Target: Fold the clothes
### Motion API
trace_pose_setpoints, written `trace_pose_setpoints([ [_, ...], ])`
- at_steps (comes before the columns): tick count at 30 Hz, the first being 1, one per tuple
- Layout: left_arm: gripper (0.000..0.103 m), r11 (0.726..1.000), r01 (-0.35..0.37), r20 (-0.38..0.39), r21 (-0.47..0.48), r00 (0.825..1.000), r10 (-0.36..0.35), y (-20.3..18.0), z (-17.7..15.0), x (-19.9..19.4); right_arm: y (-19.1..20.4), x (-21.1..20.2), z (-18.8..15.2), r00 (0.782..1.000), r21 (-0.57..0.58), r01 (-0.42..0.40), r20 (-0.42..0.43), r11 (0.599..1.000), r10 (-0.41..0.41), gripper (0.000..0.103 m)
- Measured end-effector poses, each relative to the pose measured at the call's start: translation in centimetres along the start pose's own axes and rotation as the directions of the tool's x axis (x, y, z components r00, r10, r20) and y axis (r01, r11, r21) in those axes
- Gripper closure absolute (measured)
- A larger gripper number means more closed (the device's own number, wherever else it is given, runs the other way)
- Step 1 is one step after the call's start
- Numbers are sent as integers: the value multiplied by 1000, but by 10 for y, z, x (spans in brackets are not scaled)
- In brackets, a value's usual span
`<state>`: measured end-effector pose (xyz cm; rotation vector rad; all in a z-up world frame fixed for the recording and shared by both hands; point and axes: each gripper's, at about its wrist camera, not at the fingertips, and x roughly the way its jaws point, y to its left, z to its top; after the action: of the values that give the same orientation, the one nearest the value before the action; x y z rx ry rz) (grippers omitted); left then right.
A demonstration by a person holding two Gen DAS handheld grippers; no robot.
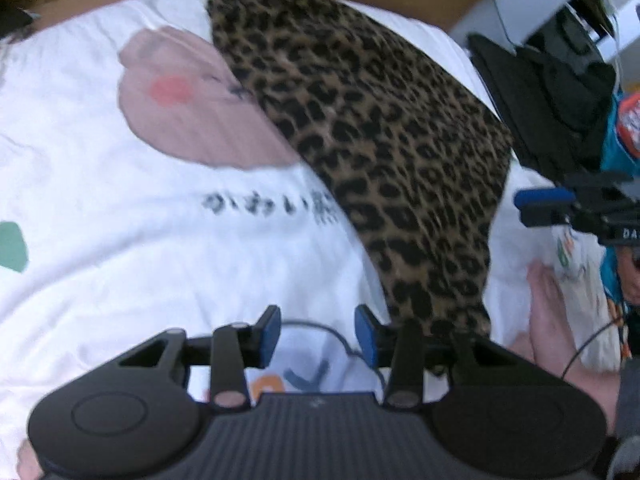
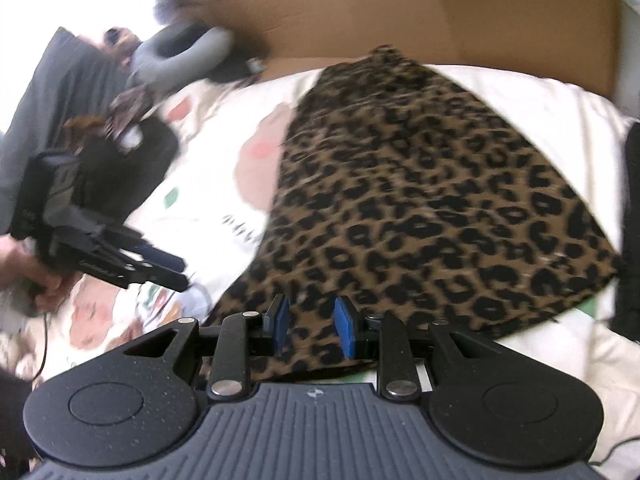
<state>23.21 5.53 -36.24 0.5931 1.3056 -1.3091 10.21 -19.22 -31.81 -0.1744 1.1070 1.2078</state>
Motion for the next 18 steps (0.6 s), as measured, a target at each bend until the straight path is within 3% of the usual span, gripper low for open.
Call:
trace_pose_setpoints([
  [8, 60, 997, 40, -63, 61, 997, -36, -17, -9, 16, 20, 11, -2, 998, -74, -47, -46, 996, 44, 71],
  [13, 60, 986, 4, -110, 164, 994, 15, -42, -12, 32, 33, 20, -9, 993, -123, -78, -100, 989, 66, 71],
  [18, 60, 988, 40, -80, 148, 996, -29, -47, -9, 30, 40, 25, -12, 989, -136, -99, -126, 986, 82, 71],
])
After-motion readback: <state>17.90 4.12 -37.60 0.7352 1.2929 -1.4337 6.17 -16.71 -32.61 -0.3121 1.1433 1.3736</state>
